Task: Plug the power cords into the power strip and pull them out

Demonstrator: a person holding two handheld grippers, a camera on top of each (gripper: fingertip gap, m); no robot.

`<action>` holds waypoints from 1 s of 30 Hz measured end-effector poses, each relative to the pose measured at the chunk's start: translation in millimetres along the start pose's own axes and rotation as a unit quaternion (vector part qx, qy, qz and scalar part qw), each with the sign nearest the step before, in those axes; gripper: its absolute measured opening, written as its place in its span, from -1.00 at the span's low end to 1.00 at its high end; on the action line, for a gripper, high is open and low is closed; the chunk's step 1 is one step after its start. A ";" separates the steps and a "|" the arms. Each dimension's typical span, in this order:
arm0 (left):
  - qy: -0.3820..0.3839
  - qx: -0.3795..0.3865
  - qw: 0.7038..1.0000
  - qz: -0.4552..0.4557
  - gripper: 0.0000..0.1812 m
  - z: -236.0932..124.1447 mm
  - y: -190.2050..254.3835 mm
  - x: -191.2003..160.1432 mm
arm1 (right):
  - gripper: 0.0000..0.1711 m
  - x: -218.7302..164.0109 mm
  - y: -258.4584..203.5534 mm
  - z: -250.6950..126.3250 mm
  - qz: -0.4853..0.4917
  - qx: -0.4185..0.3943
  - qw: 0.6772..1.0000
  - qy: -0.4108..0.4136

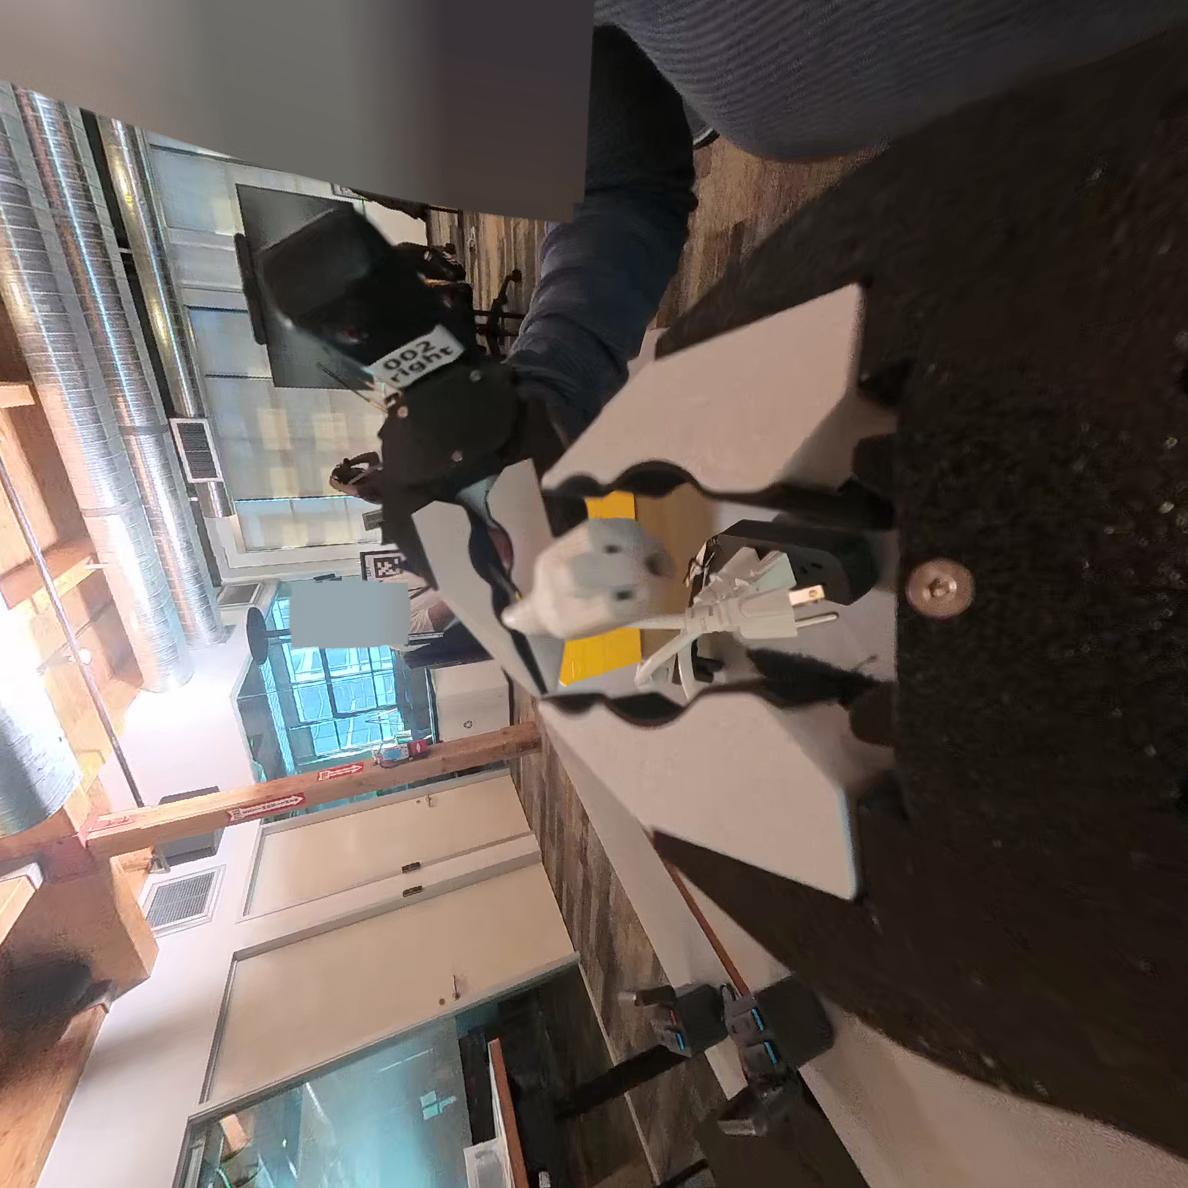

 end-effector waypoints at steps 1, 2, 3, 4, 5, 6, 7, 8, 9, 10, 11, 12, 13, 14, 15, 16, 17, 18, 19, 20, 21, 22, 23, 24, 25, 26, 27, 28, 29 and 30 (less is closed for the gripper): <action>0.004 0.000 1.000 0.012 -0.67 -0.3 0.8 0.8 | -1.00 -0.4 -3.8 -0.2 -0.021 0.001 1.000 -0.009; 0.009 0.000 0.999 0.032 -1.00 -1.2 1.5 1.4 | -1.00 -0.6 -7.2 -0.7 -0.039 0.001 0.999 -0.017; 0.002 0.012 0.999 0.043 -1.00 -1.5 0.1 0.5 | -1.00 -0.9 -10.2 -1.6 -0.051 0.002 0.998 -0.022; -0.013 0.013 0.999 0.044 -1.00 -1.6 -0.8 -1.7 | -1.00 -1.6 -11.9 -3.1 -0.058 -0.001 0.998 -0.028; -0.011 0.023 0.999 0.041 -1.00 -2.2 -2.4 -2.4 | -1.00 -2.6 -12.6 -4.7 -0.060 -0.004 0.998 -0.032; 0.004 0.031 0.999 0.037 -1.00 -3.5 -3.2 -1.7 | -1.00 -3.4 -12.4 -6.6 -0.056 -0.007 0.998 -0.033; 0.009 0.030 0.999 0.028 -0.74 -4.7 -3.2 -1.8 | -1.00 -4.1 -11.7 -8.7 -0.052 -0.011 0.998 -0.031; 0.003 0.023 1.000 0.011 -0.46 -4.9 -3.0 -3.0 | -1.00 -5.2 -10.5 -10.6 -0.050 -0.018 0.998 -0.033; -0.010 0.020 1.000 -0.011 -0.33 -4.0 -3.6 -5.1 | -1.00 -6.1 -9.5 -12.2 -0.054 -0.025 0.997 -0.038; -0.025 0.011 0.999 -0.030 -0.27 -2.6 -2.9 -8.3 | -1.00 -6.3 -9.0 -13.5 -0.064 -0.032 0.997 -0.043; -0.038 0.003 0.998 -0.040 -0.27 -1.1 -1.5 -11.5 | -1.00 -6.1 -9.0 -14.3 -0.075 -0.037 0.995 -0.049; -0.044 -0.002 0.998 -0.039 -0.39 0.4 0.1 -14.1 | -1.00 -5.7 -9.6 -14.8 -0.087 -0.042 0.994 -0.053; -0.044 0.001 0.999 -0.026 -0.61 1.2 1.2 -15.5 | -1.00 -5.3 -10.5 -15.2 -0.097 -0.044 0.993 -0.057; -0.043 0.013 0.999 -0.008 -0.70 1.5 1.2 -16.3 | -1.00 -5.5 -11.2 -15.7 -0.103 -0.046 0.992 -0.060; -0.048 0.017 0.999 0.002 -0.70 2.0 1.4 -17.0 | -1.00 -6.3 -11.6 -16.4 -0.101 -0.047 0.992 -0.063; -0.054 0.017 0.998 0.001 -0.70 2.7 1.3 -17.3 | -1.00 -7.1 -11.8 -17.3 -0.092 -0.046 0.993 -0.062; -0.052 0.016 0.999 -0.005 -0.71 3.2 0.7 -16.6 | -1.00 -7.9 -11.8 -18.1 -0.079 -0.044 0.994 -0.057; -0.044 0.014 0.999 -0.010 -0.71 3.7 0.4 -15.4 | -1.00 -8.2 -11.5 -19.0 -0.060 -0.042 0.996 -0.049; -0.034 0.011 0.999 -0.017 -0.71 4.3 -0.1 -13.9 | -1.00 -8.2 -10.9 -19.9 -0.039 -0.038 0.998 -0.041; -0.026 0.009 0.999 -0.026 -0.71 5.1 -0.4 -12.7 | -1.00 -8.1 -9.8 -20.7 -0.017 -0.035 0.999 -0.035; -0.017 0.007 0.999 -0.032 -0.71 5.7 -0.3 -11.7 | -1.00 -7.6 -8.7 -21.5 0.000 -0.034 0.999 -0.029; -0.011 0.004 0.999 -0.034 -0.71 6.0 0.4 -11.3 | -1.00 -6.9 -7.4 -22.3 0.012 -0.035 0.999 -0.023; -0.010 0.005 0.999 -0.035 -0.65 6.0 0.7 -12.3 | -1.00 -6.8 -5.6 -23.1 0.020 -0.041 0.999 -0.023; -0.021 0.010 0.999 -0.037 -0.41 5.8 -0.6 -15.8 | -1.00 -7.1 -3.0 -24.5 0.026 -0.051 0.998 -0.021; -0.044 0.015 0.998 -0.045 -0.18 5.6 -2.9 -22.4 | -1.00 -6.9 -0.4 -26.3 0.037 -0.059 0.997 -0.013; -0.068 0.015 0.996 -0.061 -0.05 5.0 -5.0 -31.1 | -1.00 -6.7 2.7 -28.0 0.055 -0.066 0.996 -0.005; -0.083 0.009 0.993 -0.081 0.01 4.8 -5.9 -40.0 | -1.00 -6.3 5.9 -29.7 0.076 -0.075 0.994 0.006; -0.092 0.005 0.991 -0.099 0.02 5.0 -6.5 -48.9 | -1.00 -5.5 9.2 -31.1 0.099 -0.082 0.992 0.021; -0.099 0.005 0.989 -0.111 0.00 5.7 -6.6 -57.8 | -1.00 -4.5 12.4 -32.3 0.123 -0.087 0.988 0.039; -0.108 0.003 0.987 -0.115 -0.03 6.8 -5.7 -66.5 | -1.00 -3.5 15.5 -33.4 0.149 -0.093 0.983 0.055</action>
Point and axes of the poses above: each gripper's, where its closed fingertips meet, z out along the fingers, x out of its top, y = z × x across the jaws, the point moved 8 cm from there along -z, back along the fingers, and after that the axes turned 12 degrees about y, right-handed, at the moved point
